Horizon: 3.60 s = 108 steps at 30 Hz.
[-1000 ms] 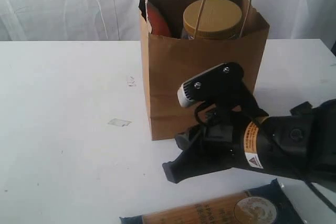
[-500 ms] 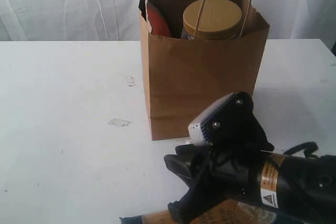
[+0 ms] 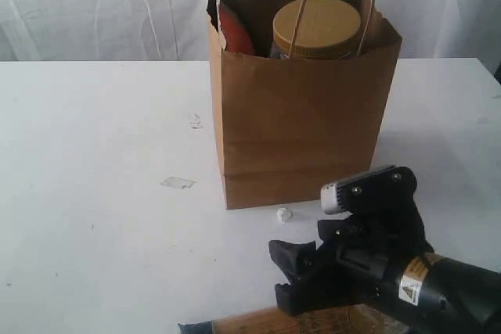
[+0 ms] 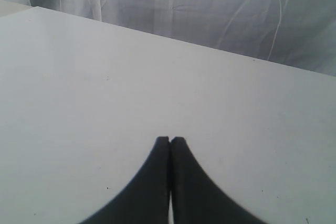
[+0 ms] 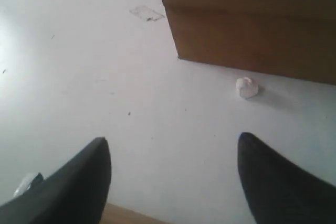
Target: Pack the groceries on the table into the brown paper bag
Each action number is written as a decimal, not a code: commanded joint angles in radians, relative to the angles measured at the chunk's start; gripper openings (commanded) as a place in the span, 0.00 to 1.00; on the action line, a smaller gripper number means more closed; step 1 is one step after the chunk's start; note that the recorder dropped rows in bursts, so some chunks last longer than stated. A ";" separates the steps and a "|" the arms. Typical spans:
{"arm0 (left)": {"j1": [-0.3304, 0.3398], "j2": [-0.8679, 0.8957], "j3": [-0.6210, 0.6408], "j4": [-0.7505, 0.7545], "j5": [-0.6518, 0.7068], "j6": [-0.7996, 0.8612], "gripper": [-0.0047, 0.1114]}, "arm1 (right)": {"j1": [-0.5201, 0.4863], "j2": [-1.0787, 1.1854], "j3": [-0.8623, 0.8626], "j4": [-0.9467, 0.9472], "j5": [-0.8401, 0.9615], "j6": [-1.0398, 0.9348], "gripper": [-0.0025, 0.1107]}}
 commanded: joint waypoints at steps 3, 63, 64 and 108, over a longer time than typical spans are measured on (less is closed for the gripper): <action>-0.007 -0.005 0.002 0.009 -0.006 0.002 0.04 | -0.044 0.193 -0.202 0.130 0.215 -0.349 0.58; -0.007 -0.005 0.002 0.009 -0.006 0.002 0.04 | -0.146 -0.157 -0.410 0.194 0.997 -0.377 0.03; -0.007 -0.005 0.002 0.009 -0.006 0.002 0.04 | -0.146 -0.189 -0.410 0.194 1.014 -0.377 0.03; -0.007 -0.005 0.002 0.009 -0.006 0.002 0.04 | -0.252 0.466 -0.595 0.167 0.572 -0.236 0.51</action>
